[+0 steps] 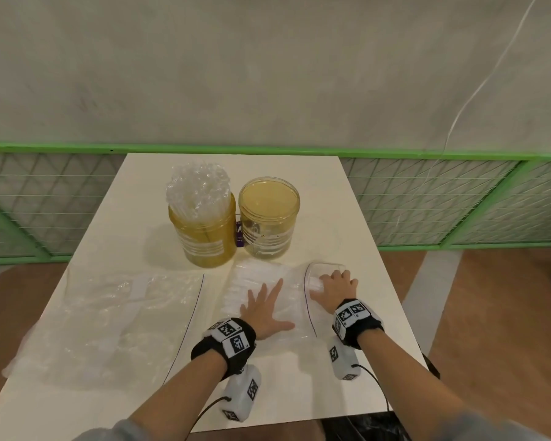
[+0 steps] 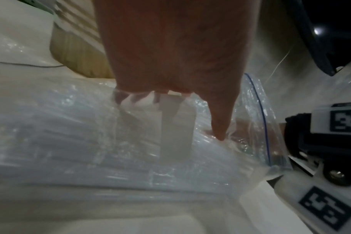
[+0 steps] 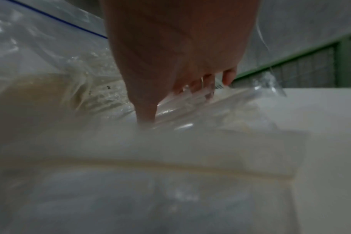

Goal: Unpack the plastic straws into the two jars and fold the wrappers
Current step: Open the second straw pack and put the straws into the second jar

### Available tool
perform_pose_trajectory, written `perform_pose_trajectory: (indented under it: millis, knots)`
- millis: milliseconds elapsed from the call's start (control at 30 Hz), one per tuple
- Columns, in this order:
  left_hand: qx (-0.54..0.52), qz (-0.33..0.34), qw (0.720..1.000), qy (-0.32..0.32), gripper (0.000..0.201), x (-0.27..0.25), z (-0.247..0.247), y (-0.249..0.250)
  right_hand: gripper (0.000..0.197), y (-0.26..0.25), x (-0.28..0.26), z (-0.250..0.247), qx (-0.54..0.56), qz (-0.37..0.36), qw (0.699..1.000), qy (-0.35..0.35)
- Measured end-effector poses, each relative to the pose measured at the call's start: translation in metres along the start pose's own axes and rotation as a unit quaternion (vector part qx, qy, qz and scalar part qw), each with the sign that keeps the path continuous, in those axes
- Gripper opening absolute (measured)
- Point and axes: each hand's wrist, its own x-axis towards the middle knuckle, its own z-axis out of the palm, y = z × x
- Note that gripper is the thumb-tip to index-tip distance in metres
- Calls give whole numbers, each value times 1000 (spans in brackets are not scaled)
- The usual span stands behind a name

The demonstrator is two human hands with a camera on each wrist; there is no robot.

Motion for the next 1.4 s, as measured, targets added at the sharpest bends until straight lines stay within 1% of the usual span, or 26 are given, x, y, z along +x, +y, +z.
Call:
perform_pose_trajectory:
  millis: [67, 133, 200, 233, 300, 367, 433, 567, 600, 667, 700, 833, 900, 967, 1000, 1033, 1067, 1100, 1133, 1167, 1200, 1233, 1267, 1300, 1333, 1400]
  knots:
    - [4, -3, 1000, -1, 94, 0, 3, -2, 61, 4, 2, 1, -12, -18, 1000, -2]
    - [11, -5, 1000, -5, 93, 1, 5, -2, 64, 9, 5, 3, 35, -23, 999, -22]
    - [20, -10, 1000, -10, 93, 3, 6, -2, 67, 15, 6, 3, 134, -19, 989, -65]
    - [25, -12, 1000, -13, 94, 3, 7, -2, 68, 20, 6, 3, 193, -12, 978, -75]
    - [32, -17, 999, -14, 95, 4, 9, -2, 61, 29, 4, 0, 316, -5, 948, -37]
    - [35, -25, 999, -14, 96, 4, 10, -1, 51, 37, 0, 0, 428, -13, 904, 12]
    - [37, -31, 999, -21, 97, 4, 12, 1, 43, 39, -6, 3, 525, -3, 850, 49]
    - [28, -39, 998, -30, 98, 4, 14, 8, 24, 26, -14, 15, 612, 96, 772, 141]
    - [29, -39, 998, -31, 98, 4, 14, 8, 24, 20, -16, 16, 645, 114, 741, 149]
    - [27, -33, 998, -36, 97, 3, 14, 9, 24, 10, -16, 14, 725, 142, 656, 155]
    - [24, -29, 999, -39, 97, 4, 13, 8, 21, 4, -17, 11, 754, 152, 621, 153]
    - [18, -17, 998, -53, 92, 2, 10, 10, 13, -17, -18, 1, 809, 193, 544, 106]
    - [10, -11, 998, -68, 89, 1, 8, 11, 11, -25, -17, -1, 815, 217, 527, 101]
    - [1, -13, 997, -80, 84, 1, 6, 14, 10, -30, -14, -3, 815, 237, 517, 112]
    - [10, -16, 997, -70, 83, 0, 3, 16, 10, -31, -13, -4, 814, 245, 511, 125]
    - [38, -23, 998, -37, 82, 0, -2, 20, 12, -31, -13, -5, 811, 254, 507, 141]
    - [78, -30, 996, 18, 83, -1, -7, 24, 14, -31, -12, -6, 809, 261, 502, 157]
    - [111, -27, 990, 77, 86, 0, -12, 27, 17, -30, -13, -8, 810, 267, 495, 167]
    - [128, -9, 985, 118, 92, 3, -15, 29, 21, -29, -13, -9, 811, 270, 488, 174]
    - [132, 19, 983, 125, 98, 7, -15, 29, 24, -30, -14, -12, 811, 269, 489, 177]
    - [127, 39, 986, 102, 101, 11, -14, 29, 24, -30, -13, -13, 809, 261, 496, 180]
    - [120, 44, 989, 68, 100, 15, -11, 28, 18, -31, -13, -16, 805, 251, 505, 184]
    - [112, 35, 992, 45, 93, 19, -7, 26, 9, -31, -11, -18, 805, 240, 506, 196]
    - [104, 23, 993, 45, 82, 23, -3, 22, 3, -30, -12, -23, 811, 234, 494, 210]
    - [95, 15, 993, 68, 69, 27, -1, 18, 10, -27, -10, -26, 819, 233, 473, 226]
    - [89, 14, 987, 136, 42, 32, 1, 13, 24, -21, -10, -33, 839, 224, 434, 241]
